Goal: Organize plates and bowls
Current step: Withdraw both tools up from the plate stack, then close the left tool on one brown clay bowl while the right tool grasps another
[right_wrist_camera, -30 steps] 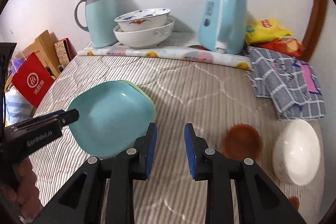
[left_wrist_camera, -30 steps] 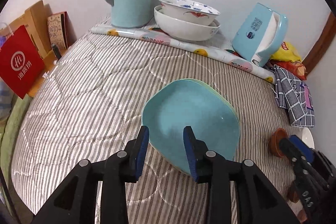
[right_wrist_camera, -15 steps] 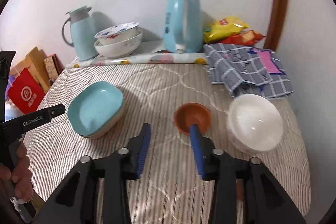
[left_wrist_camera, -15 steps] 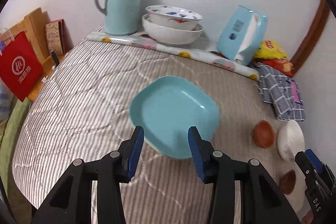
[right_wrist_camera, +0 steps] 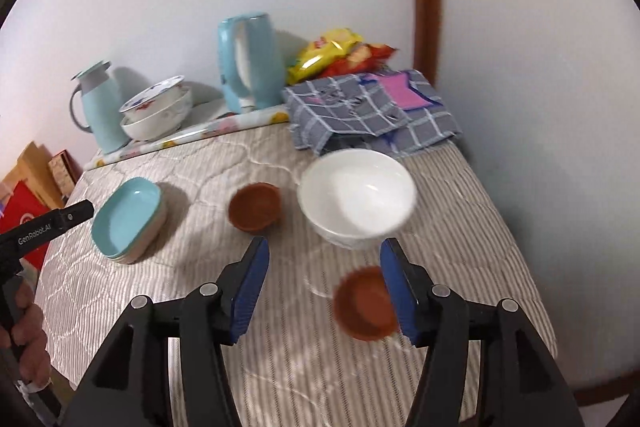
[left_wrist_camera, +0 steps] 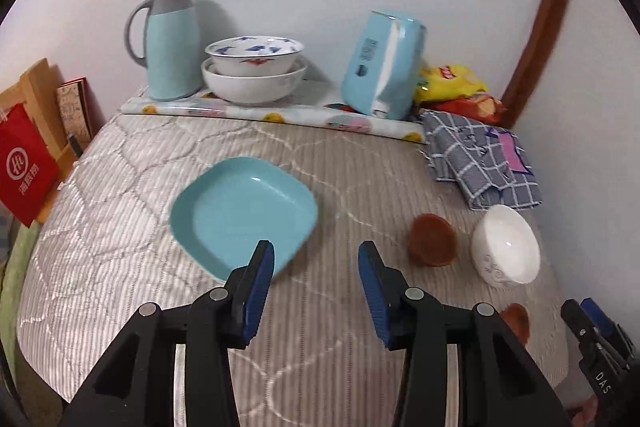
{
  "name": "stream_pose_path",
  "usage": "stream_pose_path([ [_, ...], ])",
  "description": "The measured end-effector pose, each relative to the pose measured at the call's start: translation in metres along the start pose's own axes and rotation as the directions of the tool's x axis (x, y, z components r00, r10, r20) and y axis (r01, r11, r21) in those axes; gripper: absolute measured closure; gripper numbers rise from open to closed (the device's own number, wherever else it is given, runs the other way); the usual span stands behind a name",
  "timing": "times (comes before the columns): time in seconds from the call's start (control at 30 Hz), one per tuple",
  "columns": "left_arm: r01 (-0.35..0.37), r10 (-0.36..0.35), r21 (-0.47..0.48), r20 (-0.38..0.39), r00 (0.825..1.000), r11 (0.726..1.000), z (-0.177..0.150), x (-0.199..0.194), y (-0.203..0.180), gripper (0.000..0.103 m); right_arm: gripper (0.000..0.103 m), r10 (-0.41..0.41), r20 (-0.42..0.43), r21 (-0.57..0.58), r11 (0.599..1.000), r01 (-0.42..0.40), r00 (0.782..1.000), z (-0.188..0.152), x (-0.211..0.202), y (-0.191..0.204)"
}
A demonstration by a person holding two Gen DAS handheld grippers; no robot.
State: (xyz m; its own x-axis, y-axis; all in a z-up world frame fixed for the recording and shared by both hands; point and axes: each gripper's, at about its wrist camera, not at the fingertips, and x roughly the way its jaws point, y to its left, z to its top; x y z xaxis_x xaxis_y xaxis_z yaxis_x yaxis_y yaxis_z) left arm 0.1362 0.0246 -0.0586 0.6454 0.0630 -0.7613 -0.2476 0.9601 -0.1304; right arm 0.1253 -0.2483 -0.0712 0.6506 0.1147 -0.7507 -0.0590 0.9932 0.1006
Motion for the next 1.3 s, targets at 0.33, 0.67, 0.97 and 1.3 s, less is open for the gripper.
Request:
stream_pose_path([
  [0.33, -0.005, 0.006, 0.037, -0.034, 0.999, 0.999, -0.009, 0.014, -0.041, 0.061, 0.046, -0.044, -0.032, 0.023, 0.999, 0.045, 0.999, -0.013, 0.006, -0.048],
  [0.67, -0.004, 0.007, 0.037, -0.072, 0.997, 0.999, -0.017, 0.05, -0.066, 0.061, 0.046, 0.011, -0.101, 0.045, 0.999, -0.007, 0.995, -0.025, 0.043, -0.07],
  [0.97, 0.005, -0.001, 0.036, -0.108, 0.994, 0.999, -0.019, 0.088, -0.085, 0.061, 0.051, 0.038, -0.165, 0.04, 0.999, -0.032, 0.986, -0.037, 0.08, -0.077],
  [1.3, 0.038, -0.032, 0.039, -0.149, 0.988, 0.999, -0.013, 0.129, -0.099, 0.061, 0.058, 0.101, -0.196, 0.056, 0.994, -0.092, 0.975, -0.039, 0.102, -0.074],
])
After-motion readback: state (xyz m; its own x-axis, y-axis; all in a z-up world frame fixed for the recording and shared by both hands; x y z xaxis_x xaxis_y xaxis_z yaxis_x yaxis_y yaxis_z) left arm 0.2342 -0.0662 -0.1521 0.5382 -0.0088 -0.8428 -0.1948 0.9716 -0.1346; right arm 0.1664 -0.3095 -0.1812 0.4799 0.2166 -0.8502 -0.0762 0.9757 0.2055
